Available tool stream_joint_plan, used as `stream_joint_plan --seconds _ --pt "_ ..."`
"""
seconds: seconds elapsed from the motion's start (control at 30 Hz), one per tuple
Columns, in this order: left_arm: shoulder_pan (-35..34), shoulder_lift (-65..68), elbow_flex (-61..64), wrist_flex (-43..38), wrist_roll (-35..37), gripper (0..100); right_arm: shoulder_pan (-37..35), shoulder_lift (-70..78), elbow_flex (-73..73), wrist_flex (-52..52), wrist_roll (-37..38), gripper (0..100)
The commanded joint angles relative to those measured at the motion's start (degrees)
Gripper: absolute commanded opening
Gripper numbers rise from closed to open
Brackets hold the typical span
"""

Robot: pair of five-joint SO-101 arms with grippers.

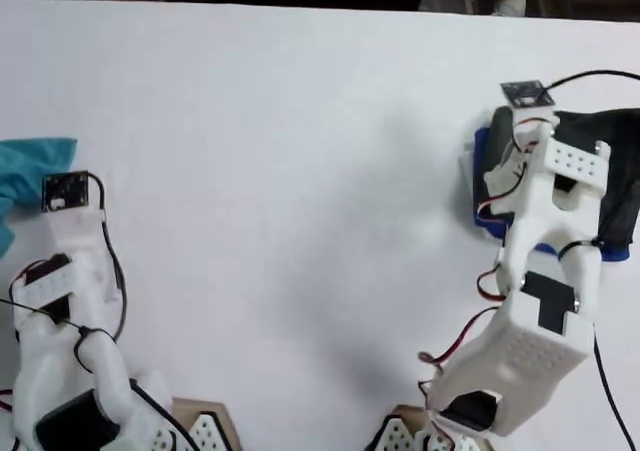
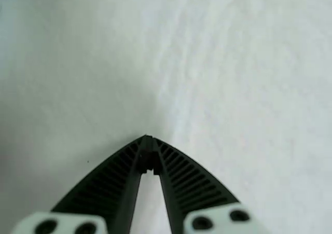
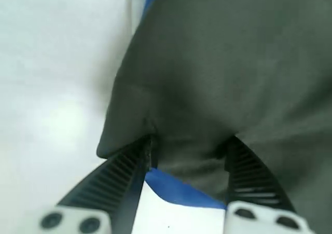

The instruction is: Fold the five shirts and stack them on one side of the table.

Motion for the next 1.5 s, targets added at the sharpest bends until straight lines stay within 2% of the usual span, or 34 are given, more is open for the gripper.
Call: stream_joint_plan --seconds 0.0,0.17,0.33,0.5,0.63,0.8,1.03,1.2,1.37,1.47 --pt "0.44 -1.67 -0.13 -0.97 0.18 3 3.21 -6.55 0.26 -0.57 1.76 21.6" --pt "0.44 -1.58 -0.13 -0.97 0.18 3 6.55 -14.20 1.49 2.15 4.22 21.6" --pt "0.44 -1.58 -0.13 -0.97 0.18 3 4.62 -20.09 4.22 2.77 4.13 21.6" --pt "0.44 -1.58 -0.13 -0.97 0.18 3 1.45 -20.09 10.29 -8.75 1.14 21.6" --pt "0.44 -1.58 -0.04 -0.97 0.18 3 4.79 -16.57 13.54 -15.69 0.97 21.6" --pt "0.44 -1.58 -0.04 -0.97 0.18 3 10.51 -15.78 13.80 -14.99 0.97 21.6" --pt "0.44 -1.58 -0.04 -0.97 0.18 3 10.86 -16.57 13.27 -9.98 0.53 21.6" --pt "0.44 -1.58 -0.04 -0.97 0.26 3 5.67 -27.12 12.92 -5.49 -0.09 21.6" --pt "0.00 -2.20 -1.01 -0.44 0.26 3 -6.11 -40.22 16.79 0.66 -5.19 21.8" --pt "-5.80 -3.43 -5.85 2.73 -0.44 3 -14.29 -45.93 23.65 1.45 -5.19 21.7"
